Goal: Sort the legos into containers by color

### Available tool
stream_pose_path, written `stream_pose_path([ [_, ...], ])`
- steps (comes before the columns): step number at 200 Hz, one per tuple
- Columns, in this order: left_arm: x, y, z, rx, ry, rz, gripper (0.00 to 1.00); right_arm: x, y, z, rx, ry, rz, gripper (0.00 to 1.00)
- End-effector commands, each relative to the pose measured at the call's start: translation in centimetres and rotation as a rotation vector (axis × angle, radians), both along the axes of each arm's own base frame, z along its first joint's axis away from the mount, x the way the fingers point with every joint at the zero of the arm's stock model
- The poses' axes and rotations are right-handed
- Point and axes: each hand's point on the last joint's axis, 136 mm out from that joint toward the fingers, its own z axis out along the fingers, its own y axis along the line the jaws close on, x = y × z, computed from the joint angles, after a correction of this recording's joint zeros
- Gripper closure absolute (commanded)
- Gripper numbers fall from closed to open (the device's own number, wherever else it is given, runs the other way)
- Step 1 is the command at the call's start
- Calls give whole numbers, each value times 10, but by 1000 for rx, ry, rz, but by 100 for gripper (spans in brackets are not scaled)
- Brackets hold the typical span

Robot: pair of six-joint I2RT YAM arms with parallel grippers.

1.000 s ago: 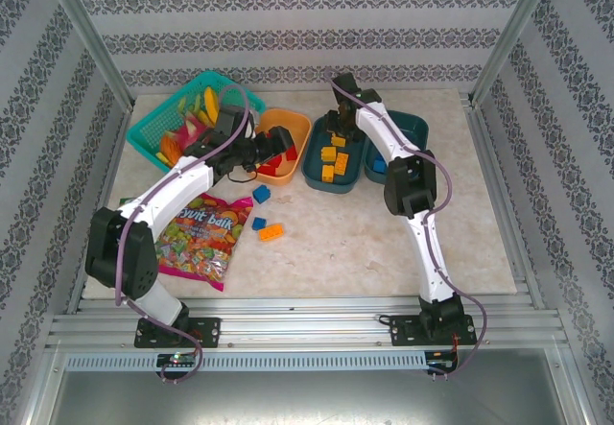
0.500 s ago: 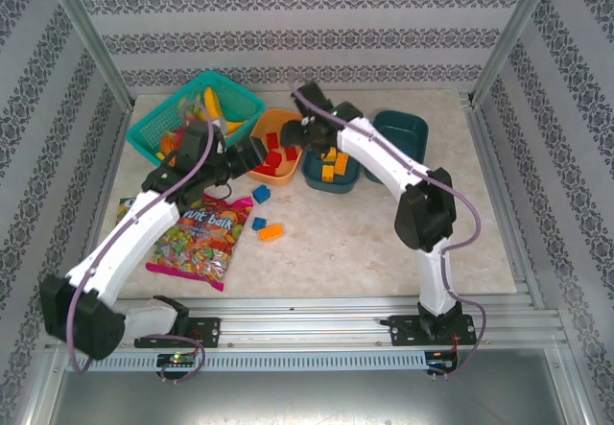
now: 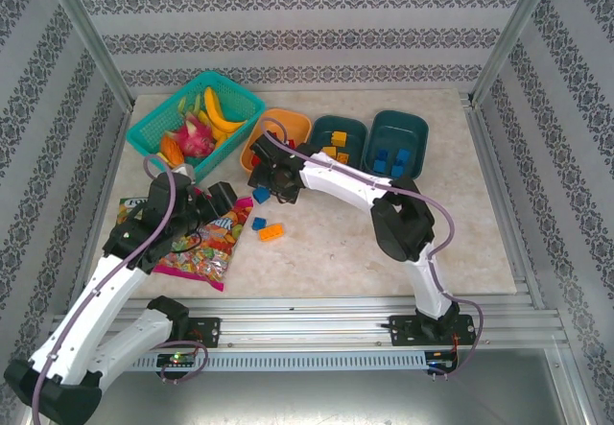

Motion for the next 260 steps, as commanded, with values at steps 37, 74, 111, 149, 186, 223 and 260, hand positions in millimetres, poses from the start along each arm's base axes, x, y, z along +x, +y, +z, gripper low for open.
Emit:
stream_pose_path([
  [37,-22,12,-7,26,27,20,13,22,23,-20,17,4,-189,22],
  [74,-24,12,-5,23,24,17,13,28,31,-35,7,19,-212,26],
  [111,-24,11,-4,18,23,11,12,26,31,-52,-16,55,-241,32],
  [149,-23,10,-2,15,14,7,13,22,25,-67,-51,82,-269,36],
  [186,-21,7,-2,11,17,1,13,22,23,-75,-64,97,-277,43],
  [223,-21,7,-3,11,18,1,13,18,20,-72,-60,97,-278,56],
  [260,-21,4,-6,-2,23,-7,13,19,18,-47,-37,53,-257,64],
])
